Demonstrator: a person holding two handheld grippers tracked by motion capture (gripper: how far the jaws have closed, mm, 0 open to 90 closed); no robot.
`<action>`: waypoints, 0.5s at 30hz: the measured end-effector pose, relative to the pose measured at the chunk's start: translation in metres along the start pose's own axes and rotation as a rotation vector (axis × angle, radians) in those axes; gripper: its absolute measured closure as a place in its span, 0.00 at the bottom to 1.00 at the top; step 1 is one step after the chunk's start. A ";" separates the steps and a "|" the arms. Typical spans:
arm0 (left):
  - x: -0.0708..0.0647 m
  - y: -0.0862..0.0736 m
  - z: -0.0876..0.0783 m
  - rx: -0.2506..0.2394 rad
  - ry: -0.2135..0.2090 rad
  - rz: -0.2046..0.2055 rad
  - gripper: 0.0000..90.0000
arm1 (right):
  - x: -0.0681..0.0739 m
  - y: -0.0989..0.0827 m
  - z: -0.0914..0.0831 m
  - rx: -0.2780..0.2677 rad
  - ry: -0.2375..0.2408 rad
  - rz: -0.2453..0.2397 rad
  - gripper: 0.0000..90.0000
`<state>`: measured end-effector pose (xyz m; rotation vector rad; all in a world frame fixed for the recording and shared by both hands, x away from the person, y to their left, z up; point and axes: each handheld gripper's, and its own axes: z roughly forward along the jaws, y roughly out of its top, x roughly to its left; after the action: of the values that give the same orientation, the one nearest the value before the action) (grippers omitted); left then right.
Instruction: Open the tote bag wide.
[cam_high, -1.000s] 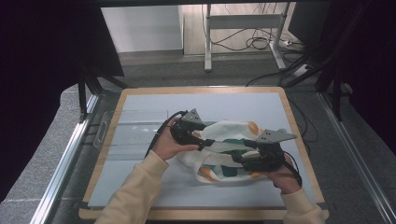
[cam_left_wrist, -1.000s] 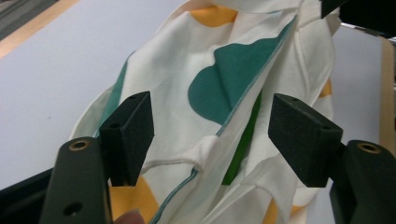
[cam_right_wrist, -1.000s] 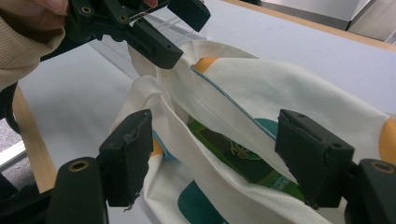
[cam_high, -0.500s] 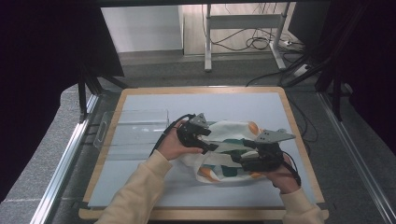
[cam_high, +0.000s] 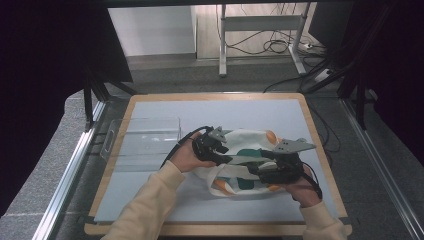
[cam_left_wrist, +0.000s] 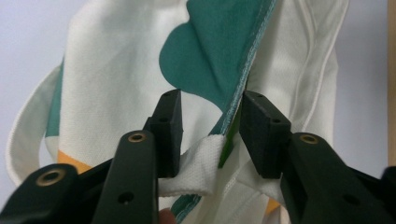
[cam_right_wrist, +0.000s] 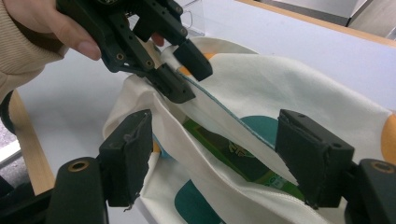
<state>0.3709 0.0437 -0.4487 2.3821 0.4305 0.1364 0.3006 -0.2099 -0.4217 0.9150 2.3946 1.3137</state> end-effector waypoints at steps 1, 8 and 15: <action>0.000 0.000 0.000 0.003 -0.002 0.005 0.69 | 0.000 0.000 0.000 -0.002 0.001 0.001 0.31; -0.001 -0.001 0.000 0.016 -0.026 0.033 0.88 | 0.000 0.000 0.001 0.001 -0.001 -0.001 0.30; 0.000 -0.001 -0.003 0.005 -0.024 0.020 0.90 | -0.001 -0.001 0.001 0.007 0.005 -0.001 0.32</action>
<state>0.3701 0.0468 -0.4472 2.3908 0.3962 0.1157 0.3019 -0.2102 -0.4231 0.9133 2.4049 1.3095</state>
